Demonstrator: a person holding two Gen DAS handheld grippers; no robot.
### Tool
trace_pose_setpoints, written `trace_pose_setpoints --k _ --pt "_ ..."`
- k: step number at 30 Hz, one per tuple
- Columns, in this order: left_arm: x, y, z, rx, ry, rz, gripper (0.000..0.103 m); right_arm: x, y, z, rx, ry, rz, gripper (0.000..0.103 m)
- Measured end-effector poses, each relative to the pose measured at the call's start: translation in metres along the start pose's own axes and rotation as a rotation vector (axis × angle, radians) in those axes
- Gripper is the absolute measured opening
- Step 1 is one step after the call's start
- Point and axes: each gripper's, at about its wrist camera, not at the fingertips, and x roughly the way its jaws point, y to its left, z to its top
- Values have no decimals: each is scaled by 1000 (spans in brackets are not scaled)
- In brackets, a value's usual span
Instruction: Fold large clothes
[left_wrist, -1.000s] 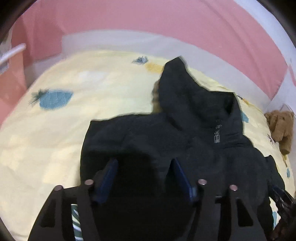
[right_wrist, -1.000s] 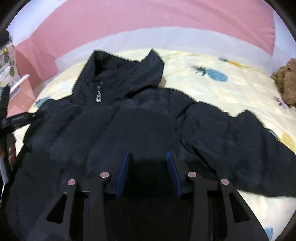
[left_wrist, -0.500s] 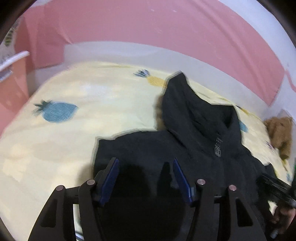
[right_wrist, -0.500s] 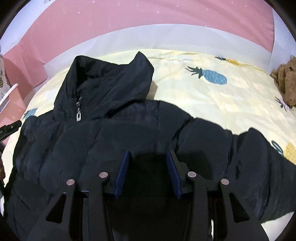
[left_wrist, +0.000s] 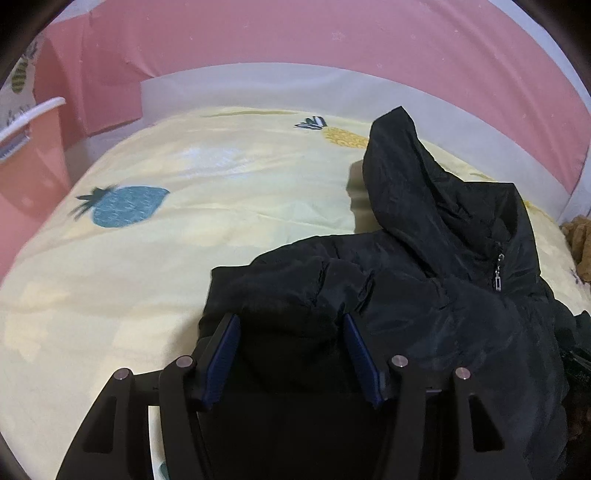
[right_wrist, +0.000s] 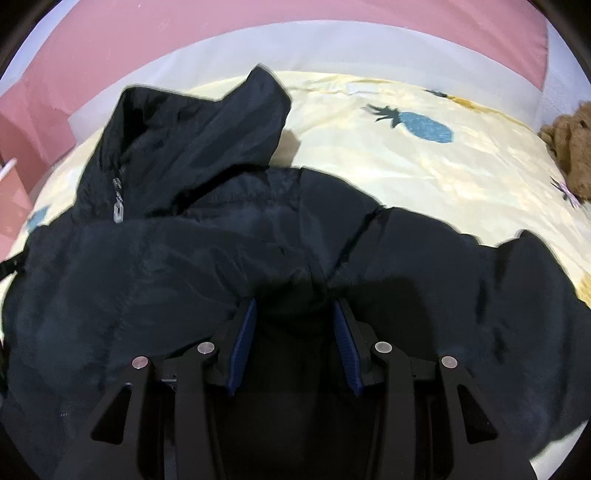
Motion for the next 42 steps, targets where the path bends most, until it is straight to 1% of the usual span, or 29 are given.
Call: trace_pose_setpoints --k 2,5,7,10,12,16,17,18,20,24,27,30,37,42 --pt "-23 -3 0 -23 -10 -29 56 -27 -4 -5 10 -35 -2 44" --pt "-64 -18 -8 6 -47 -42 56 -67 -9 -21 15 -77 14 44" --pt "-94 -31 -18 26 -75 -62 56 -93 -12 -37 11 -96 16 44" --pt "-130 -48 -35 48 -98 -72 56 -123 -17 -57 17 -117 22 49" --pt "-155 -62 -50 71 -105 -85 56 -147 -23 -75 29 -131 29 51" --pt "-189 -90 -77 114 -107 -115 56 -179 -36 -100 45 -149 22 52" --pt "-197 -99 -84 126 -106 -124 56 -185 -40 -105 51 -150 21 55" --pt "-203 -105 -89 136 -107 -133 56 -192 -45 -111 58 -149 19 61" --pt "-214 -120 -101 160 -111 -150 56 -199 -51 -120 66 -148 21 64" --pt "-223 -145 -115 188 -99 -175 56 -210 -67 -134 86 -147 11 65" --pt "-222 -163 -122 218 -85 -192 56 -211 -81 -141 108 -143 -1 70" --pt "-217 -177 -126 240 -72 -207 56 -207 -97 -144 136 -132 -11 70" --pt "-185 -197 -122 263 -45 -222 56 -184 -139 -146 226 -92 -36 71" --pt "-146 -202 -107 268 -27 -204 56 -155 -190 -147 349 -54 -66 71"
